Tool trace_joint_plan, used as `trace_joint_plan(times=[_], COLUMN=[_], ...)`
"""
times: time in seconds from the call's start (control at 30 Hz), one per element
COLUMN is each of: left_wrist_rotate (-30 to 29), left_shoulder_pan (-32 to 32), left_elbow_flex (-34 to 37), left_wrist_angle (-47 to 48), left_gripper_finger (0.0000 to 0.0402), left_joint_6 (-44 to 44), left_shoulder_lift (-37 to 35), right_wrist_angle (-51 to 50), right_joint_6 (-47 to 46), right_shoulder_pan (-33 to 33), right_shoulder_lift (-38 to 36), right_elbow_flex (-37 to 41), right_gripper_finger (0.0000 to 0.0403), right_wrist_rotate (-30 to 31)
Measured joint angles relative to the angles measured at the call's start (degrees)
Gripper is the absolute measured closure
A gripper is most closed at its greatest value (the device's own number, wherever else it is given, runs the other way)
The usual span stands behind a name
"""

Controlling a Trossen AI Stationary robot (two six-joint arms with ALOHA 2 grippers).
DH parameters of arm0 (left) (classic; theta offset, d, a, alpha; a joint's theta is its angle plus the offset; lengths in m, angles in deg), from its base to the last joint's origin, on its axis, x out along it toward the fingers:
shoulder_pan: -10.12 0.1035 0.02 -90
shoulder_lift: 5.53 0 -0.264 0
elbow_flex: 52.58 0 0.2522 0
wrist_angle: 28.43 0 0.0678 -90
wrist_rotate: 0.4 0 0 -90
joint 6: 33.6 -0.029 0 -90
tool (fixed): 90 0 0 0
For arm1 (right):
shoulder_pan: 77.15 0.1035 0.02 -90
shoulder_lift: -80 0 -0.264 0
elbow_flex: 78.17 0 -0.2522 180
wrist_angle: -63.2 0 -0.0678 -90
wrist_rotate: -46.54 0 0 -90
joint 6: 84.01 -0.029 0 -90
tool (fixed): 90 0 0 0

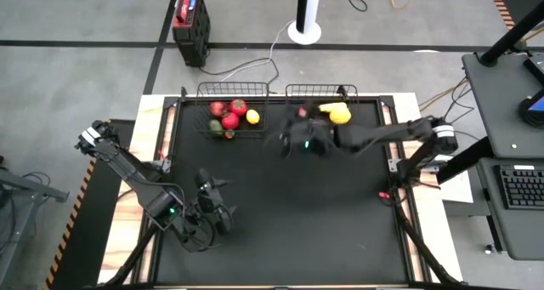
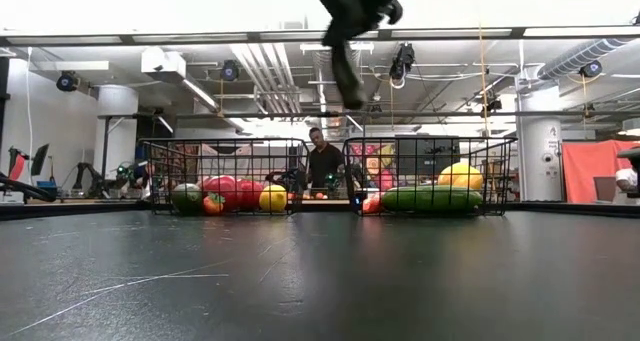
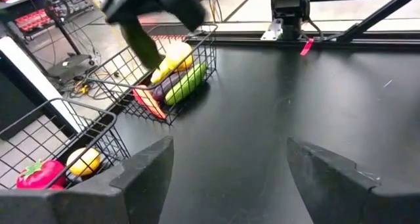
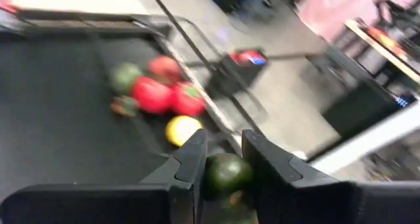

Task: Sort produce into baskets
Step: Put the chili pepper into the right wire basket, then return to Home Position

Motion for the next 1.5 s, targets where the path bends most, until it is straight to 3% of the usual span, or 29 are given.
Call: trace_joint_plan(times=[0.2, 0.4, 0.6, 0.87, 1.5], left_wrist_rotate=[0.0, -0.5, -0.5, -0.6, -0.6], left_shoulder_pan=[0.0, 0.1, 0.1, 0.1, 0.1], left_elbow_flex=[0.0, 0.0, 0.0, 0.0, 0.1], left_wrist_angle=[0.2, 0.2, 0.2, 0.4, 0.4], left_gripper_finger=[0.0125, 0.0125, 0.0125, 0.0125, 0.0125], left_joint_6=[0.2, 0.2, 0.2, -0.6, -0.7], left_shoulder_lift=[0.0, 0.0, 0.0, 0.0, 0.0], right_wrist_angle=[-8.5, -15.4, -19.0, -18.6, -18.6], right_joint_6=[4.3, 5.8, 7.6, 9.2, 8.8], right_shoulder_pan=[-10.4, -21.1, -26.2, -27.9, -28.0], right_shoulder_lift=[-3.4, -1.5, 2.3, 5.6, 6.1], right_elbow_flex=[-0.5, 1.7, 2.3, 2.4, 2.4], right_gripper_finger=[0.0326, 0.0324, 0.0315, 0.0317, 0.0237], right_wrist_rotate=[-1.3, -12.7, -12.4, -12.7, -12.7])
